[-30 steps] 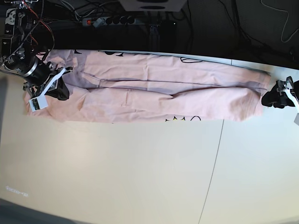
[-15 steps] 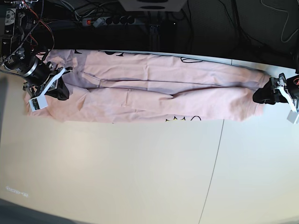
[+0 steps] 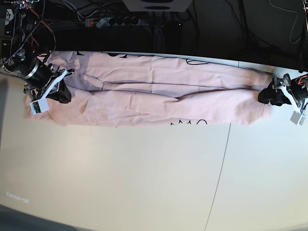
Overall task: Fold the T-shirt properly
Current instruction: 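Regrasp the strip end with the left gripper and straighten it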
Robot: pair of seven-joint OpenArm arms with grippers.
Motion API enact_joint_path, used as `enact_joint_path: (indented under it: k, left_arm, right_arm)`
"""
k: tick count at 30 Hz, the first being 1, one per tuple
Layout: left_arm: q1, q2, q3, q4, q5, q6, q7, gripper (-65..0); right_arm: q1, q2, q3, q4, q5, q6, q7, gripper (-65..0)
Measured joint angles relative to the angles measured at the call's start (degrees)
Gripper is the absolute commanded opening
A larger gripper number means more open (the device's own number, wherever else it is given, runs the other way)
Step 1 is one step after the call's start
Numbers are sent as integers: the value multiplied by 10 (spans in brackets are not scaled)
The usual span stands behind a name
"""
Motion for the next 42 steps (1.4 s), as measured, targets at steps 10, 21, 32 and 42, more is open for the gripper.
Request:
enact_joint_path:
  k: [10, 21, 32, 42]
  left_arm:
    - [-5, -3, 35, 0, 36, 0, -49, -177]
    - [-26, -11, 39, 0, 47, -1, -29, -177]
    - [-37, -16, 39, 0, 48, -1, -24, -177]
    - [-37, -9, 39, 0, 102, -1, -34, -177]
  right_arm:
    - [0, 0, 0, 0, 0, 0, -7, -650]
    - [0, 0, 0, 0, 0, 0, -15, -650]
    - [0, 0, 0, 0, 0, 0, -15, -650]
    - [0, 0, 0, 0, 9, 0, -15, -650]
